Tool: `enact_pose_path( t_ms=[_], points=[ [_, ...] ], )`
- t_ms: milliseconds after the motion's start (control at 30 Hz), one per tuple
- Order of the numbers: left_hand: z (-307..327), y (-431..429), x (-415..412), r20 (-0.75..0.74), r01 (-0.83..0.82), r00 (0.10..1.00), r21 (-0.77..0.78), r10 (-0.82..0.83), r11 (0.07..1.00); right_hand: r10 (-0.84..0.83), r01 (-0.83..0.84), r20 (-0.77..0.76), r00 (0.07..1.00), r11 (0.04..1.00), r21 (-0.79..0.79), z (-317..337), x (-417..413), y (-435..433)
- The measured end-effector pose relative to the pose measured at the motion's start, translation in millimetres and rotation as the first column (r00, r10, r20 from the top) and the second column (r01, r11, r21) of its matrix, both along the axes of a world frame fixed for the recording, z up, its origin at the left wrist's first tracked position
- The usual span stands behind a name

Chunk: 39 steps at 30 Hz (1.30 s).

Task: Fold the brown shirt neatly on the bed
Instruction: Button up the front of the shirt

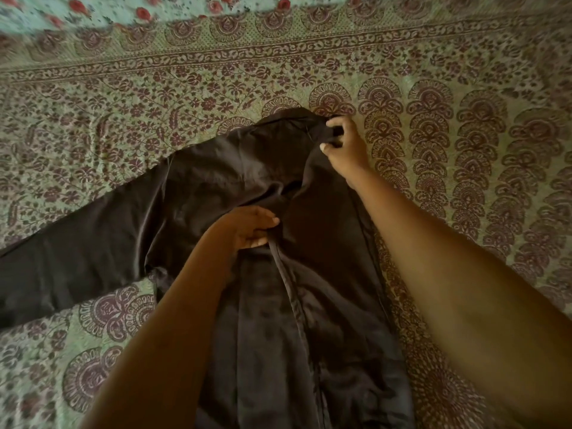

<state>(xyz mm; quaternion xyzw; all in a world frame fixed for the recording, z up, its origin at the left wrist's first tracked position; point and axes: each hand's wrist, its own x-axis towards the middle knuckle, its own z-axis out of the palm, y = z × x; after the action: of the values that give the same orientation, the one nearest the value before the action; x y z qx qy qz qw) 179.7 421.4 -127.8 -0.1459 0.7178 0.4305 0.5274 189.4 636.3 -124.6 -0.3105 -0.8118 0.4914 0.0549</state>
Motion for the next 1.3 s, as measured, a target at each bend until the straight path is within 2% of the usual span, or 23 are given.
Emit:
enact_pose_path(
  t_ms=[67, 133, 200, 233, 300, 367, 400, 467, 533, 600, 633, 667, 733, 800, 833, 900, 1000, 1100, 1167, 1233, 1300],
  points=[
    [-2.4, -2.9, -0.4, -0.093, 0.031, 0.995, 0.004, -0.031, 0.999, 0.054, -0.051, -0.057, 0.997, 0.997, 0.065, -1.7, -5.2, 6.4],
    [-7.4, -5.3, 2.2, -0.257, 0.092, 0.962, -0.020, -0.094, 0.996, 0.014, -0.004, -0.053, 0.999, 0.983, 0.182, -3.8, -9.8, 14.6],
    [-11.8, -6.9, 6.3, -0.476, 0.145, 0.860, -0.120, -0.185, 0.982, -0.024, 0.028, -0.017, 1.000, 0.962, 0.271, -4.5, -11.3, 20.0],
    [-13.1, -7.1, 9.9, -0.575, 0.149, 0.785, -0.188, -0.232, 0.971, 0.018, -0.024, 0.022, 1.000, 0.955, 0.294, -6.7, -11.0, 22.0],
    [-12.5, -7.1, 20.1, -0.691, 0.119, 0.654, -0.307, -0.308, 0.944, 0.221, -0.284, 0.224, 0.949, 0.909, 0.304, -9.9, -6.7, 19.8],
    [-11.9, -5.5, 29.2, -0.730, 0.077, 0.593, -0.370, -0.341, 0.926, 0.326, -0.485, 0.451, 0.831, 0.822, 0.299, -14.6, 4.3, 14.1],
    [-10.7, -4.0, 32.7, -0.738, 0.057, 0.578, -0.388, -0.347, 0.920, 0.302, -0.484, 0.475, 0.827, 0.812, 0.326, -18.1, 12.0, 10.5],
    [-7.1, -1.4, 38.8, -0.750, 0.022, 0.542, -0.438, -0.379, 0.899, 0.197, -0.364, 0.377, 0.905, 0.817, 0.448, -23.9, 35.3, -1.8],
    [-2.2, -1.2, 48.9, -0.777, 0.015, 0.487, -0.451, -0.400, 0.892, 0.175, -0.292, 0.259, 0.950, 0.790, 0.539, -28.8, 70.8, -19.3],
    [-1.8, -3.5, 66.6, -0.801, 0.104, 0.421, -0.423, -0.425, 0.900, 0.241, -0.332, 0.231, 0.943, 0.750, 0.572, -35.2, 114.6, -40.5],
    [-4.6, -5.8, 78.7, -0.802, 0.194, 0.371, -0.425, -0.468, 0.884, 0.283, -0.388, 0.267, 0.921, 0.713, 0.584, -38.6, 139.9, -51.6],
    [-8.8, -8.5, 91.1, -0.785, 0.306, 0.307, -0.454, -0.538, 0.837, 0.321, -0.452, 0.320, 0.892, 0.669, 0.590, -41.9, 165.6, -62.6],
    [-15.4, -15.5, 116.4, -0.703, 0.498, 0.164, -0.547, -0.692, 0.673, 0.354, -0.536, 0.405, 0.843, 0.620, 0.573, -43.9, 216.7, -82.3],
    [-18.1, -23.5, 141.1, -0.623, 0.582, 0.085, -0.602, -0.777, 0.546, 0.328, -0.532, 0.432, 0.840, 0.651, 0.542, -40.5, 261.3, -97.2],
    [-18.3, -28.1, 152.6, -0.600, 0.584, 0.084, -0.618, -0.796, 0.527, 0.292, -0.510, 0.443, 0.848, 0.677, 0.531, -36.9, 280.8, -102.3],
    [-14.7, -36.9, 174.6, -0.567, 0.561, 0.150, -0.626, -0.810, 0.542, 0.225, -0.464, 0.456, 0.861, 0.714, 0.525, -29.1, 316.3, -111.5],
    [-1.3, -43.9, 204.7, -0.539, 0.507, 0.335, -0.588, -0.773, 0.630, 0.182, -0.413, 0.449, 0.875, 0.766, 0.493, -22.7, 357.6, -122.5],
    [12.7, -43.0, 231.5, -0.558, 0.312, 0.612, -0.481, -0.560, 0.820, 0.185, -0.370, 0.439, 0.879, 0.845, 0.386, -19.1, 382.0, -130.8],
    [20.5, -38.4, 245.0, -0.510, 0.177, 0.774, -0.396, -0.376, 0.901, 0.159, -0.328, 0.427, 0.890, 0.874, 0.358, -13.1, 391.8, -135.8],
    [22.1, -34.8, 253.9, -0.429, 0.107, 0.869, -0.322, -0.246, 0.941, 0.114, -0.255, 0.405, 0.907, 0.914, 0.315, -7.4, 397.7, -138.6],
    [18.9, -35.4, 259.9, -0.391, 0.056, 0.906, -0.269, -0.162, 0.962, 0.072, -0.179, 0.366, 0.928, 0.946, 0.269, -2.6, 403.0, -140.8]
  ],
)
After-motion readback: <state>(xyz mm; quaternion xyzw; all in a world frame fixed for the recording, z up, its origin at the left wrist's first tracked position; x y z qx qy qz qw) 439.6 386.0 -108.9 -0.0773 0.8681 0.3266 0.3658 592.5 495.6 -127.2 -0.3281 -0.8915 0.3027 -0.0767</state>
